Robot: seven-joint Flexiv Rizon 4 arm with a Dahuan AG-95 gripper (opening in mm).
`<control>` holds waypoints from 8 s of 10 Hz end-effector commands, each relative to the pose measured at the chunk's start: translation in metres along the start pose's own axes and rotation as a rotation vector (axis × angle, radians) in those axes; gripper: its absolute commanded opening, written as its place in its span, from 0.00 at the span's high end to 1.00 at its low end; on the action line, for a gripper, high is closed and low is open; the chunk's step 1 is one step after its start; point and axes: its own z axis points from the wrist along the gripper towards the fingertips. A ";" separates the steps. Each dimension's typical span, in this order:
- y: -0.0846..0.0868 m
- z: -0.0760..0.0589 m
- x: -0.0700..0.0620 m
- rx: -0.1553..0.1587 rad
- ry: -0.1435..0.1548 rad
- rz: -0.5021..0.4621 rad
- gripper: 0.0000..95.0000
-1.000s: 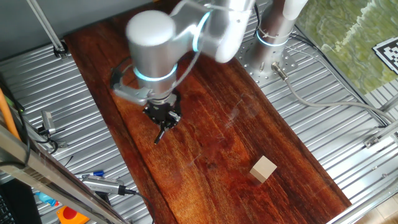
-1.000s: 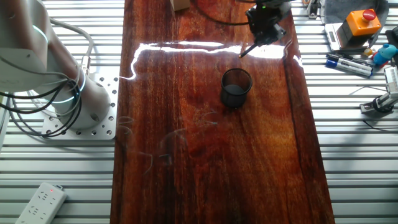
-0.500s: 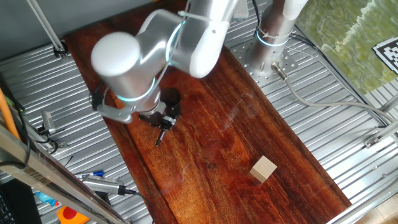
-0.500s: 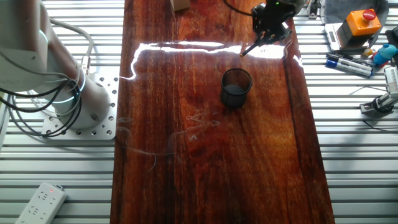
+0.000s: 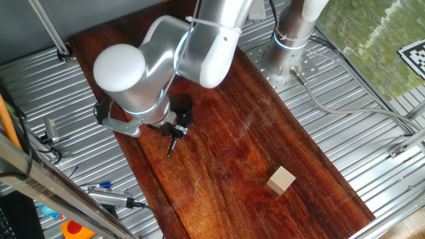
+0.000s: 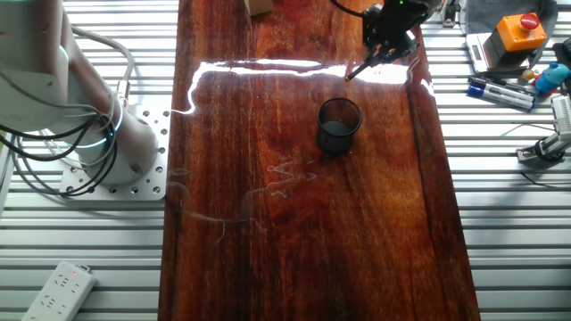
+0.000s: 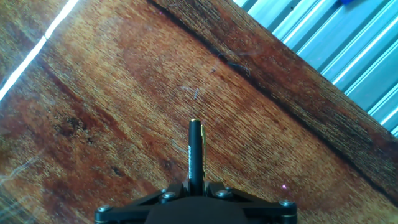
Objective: Put the pen into the pen holder
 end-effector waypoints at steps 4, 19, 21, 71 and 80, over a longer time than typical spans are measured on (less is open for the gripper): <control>0.000 0.000 0.000 -0.001 0.015 -0.007 1.00; 0.000 0.000 0.000 -0.055 0.063 0.009 1.00; 0.000 0.000 0.000 -0.057 0.061 0.017 1.00; -0.033 -0.013 0.109 -0.129 0.284 0.107 1.00; -0.036 -0.011 0.120 -0.163 0.323 0.091 1.00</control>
